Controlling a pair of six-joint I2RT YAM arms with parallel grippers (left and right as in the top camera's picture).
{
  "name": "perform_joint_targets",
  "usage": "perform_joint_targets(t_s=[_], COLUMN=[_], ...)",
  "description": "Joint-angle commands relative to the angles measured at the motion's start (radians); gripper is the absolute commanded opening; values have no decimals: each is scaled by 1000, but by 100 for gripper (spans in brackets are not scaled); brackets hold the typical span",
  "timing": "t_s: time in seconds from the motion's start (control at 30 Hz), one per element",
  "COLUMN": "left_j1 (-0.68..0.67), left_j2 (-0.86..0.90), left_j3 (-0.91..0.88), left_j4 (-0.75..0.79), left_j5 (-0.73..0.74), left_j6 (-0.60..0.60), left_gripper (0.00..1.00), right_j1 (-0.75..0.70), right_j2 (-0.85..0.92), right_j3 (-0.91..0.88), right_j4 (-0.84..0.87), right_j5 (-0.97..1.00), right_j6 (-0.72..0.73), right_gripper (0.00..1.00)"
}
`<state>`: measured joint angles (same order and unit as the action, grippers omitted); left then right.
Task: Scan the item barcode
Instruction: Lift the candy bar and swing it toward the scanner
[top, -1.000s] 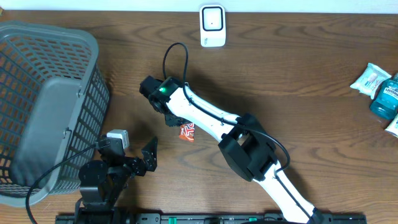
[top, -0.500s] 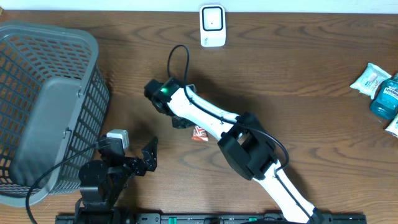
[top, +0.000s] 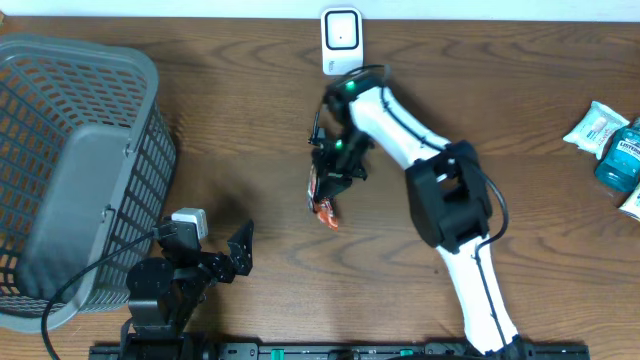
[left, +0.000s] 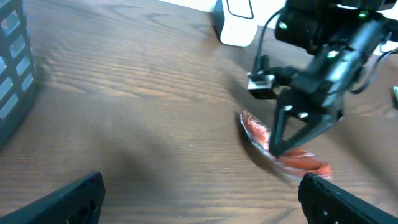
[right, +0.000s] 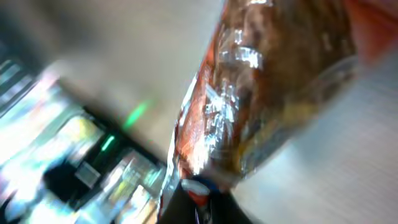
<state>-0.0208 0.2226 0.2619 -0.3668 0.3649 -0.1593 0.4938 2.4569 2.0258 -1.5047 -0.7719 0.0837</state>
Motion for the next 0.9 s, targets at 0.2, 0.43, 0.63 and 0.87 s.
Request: perform_joint_targets(t_s=[0.2, 0.43, 0.63, 0.87], left_j1=[-2, -2, -2, -2], left_j2=[-3, -3, -3, -3], left_j3=[3, 3, 3, 3], left_j4=[1, 1, 1, 1], left_j5=[9, 9, 9, 9], left_j6=[9, 9, 9, 9], left_gripper=[99, 99, 99, 99], right_j1=[-74, -32, -28, -28], right_j2=[17, 17, 17, 17], right_j3=[-10, -10, -10, -10], right_j4=[-198, -198, -195, -112], right_j5=[-683, -789, -740, -49], right_j6=[-710, -774, -773, -529], right_gripper=[1, 1, 1, 1])
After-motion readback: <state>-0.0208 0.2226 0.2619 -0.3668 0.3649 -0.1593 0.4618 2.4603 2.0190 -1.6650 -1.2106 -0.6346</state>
